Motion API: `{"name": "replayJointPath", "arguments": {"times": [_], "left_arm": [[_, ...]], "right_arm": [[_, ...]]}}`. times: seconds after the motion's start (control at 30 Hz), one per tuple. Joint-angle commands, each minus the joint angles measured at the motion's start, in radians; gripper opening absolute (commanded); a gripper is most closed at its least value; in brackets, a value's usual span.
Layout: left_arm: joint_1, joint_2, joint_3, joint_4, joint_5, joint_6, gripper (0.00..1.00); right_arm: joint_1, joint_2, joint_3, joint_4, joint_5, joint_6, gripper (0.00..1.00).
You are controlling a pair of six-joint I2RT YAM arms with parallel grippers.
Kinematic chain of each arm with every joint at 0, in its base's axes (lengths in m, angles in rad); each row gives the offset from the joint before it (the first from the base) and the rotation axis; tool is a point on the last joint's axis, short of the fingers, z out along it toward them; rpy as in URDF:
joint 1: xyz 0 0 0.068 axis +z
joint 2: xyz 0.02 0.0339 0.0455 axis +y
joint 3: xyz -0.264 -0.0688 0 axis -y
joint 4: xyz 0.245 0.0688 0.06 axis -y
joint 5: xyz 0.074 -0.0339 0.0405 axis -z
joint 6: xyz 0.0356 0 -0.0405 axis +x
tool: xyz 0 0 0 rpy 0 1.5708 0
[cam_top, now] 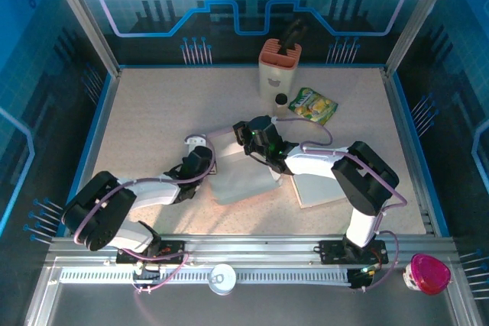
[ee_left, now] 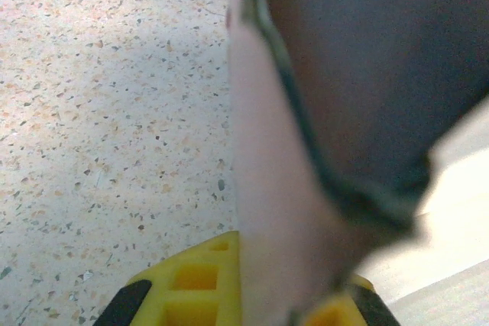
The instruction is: Fold the paper box
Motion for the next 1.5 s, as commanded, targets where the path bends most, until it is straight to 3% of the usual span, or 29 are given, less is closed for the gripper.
{"name": "replayJointPath", "arguments": {"times": [0.0, 0.13, 0.23, 0.3, 0.43, 0.53, 0.63, 0.83, 1.0, 1.47], "left_arm": [[-0.004, -0.025, 0.032, -0.076, -0.053, -0.05, 0.0], [0.014, -0.147, 0.043, -0.152, -0.014, -0.008, 0.0], [0.095, -0.243, 0.06, -0.208, 0.165, 0.03, 0.0], [0.162, -0.288, 0.085, -0.251, 0.312, 0.057, 0.0], [0.279, -0.335, 0.147, -0.325, 0.573, 0.108, 0.0], [0.331, -0.334, 0.179, -0.335, 0.727, 0.115, 0.0], [0.364, -0.312, 0.193, -0.294, 0.879, 0.094, 0.0], [0.386, -0.215, 0.245, -0.248, 1.075, 0.062, 0.0], [0.391, -0.136, 0.294, -0.251, 1.131, 0.071, 0.0], [0.391, -0.105, 0.318, -0.257, 1.138, 0.072, 0.0]], "right_arm": [[0.008, -0.066, 0.008, -0.066, -0.025, -0.079, 0.22], [-0.014, -0.194, 0.005, -0.12, -0.035, -0.288, 0.56], [-0.07, -0.296, 0.004, -0.127, -0.13, -0.468, 0.68], [-0.137, -0.356, 0.023, -0.159, -0.27, -0.594, 0.69], [-0.295, -0.506, -0.022, -0.145, -0.548, -0.759, 0.65], [-0.41, -0.581, -0.002, -0.289, -0.728, -0.893, 0.58], [-0.496, -0.615, 0.002, -0.384, -0.853, -1.058, 0.54], [-0.595, -0.633, -0.041, -0.455, -0.951, -1.259, 0.44], [-0.594, -0.61, -0.051, -0.438, -1.034, -1.33, 0.43], [-0.532, -0.588, -0.022, -0.511, -0.982, -1.423, 0.44]]}}
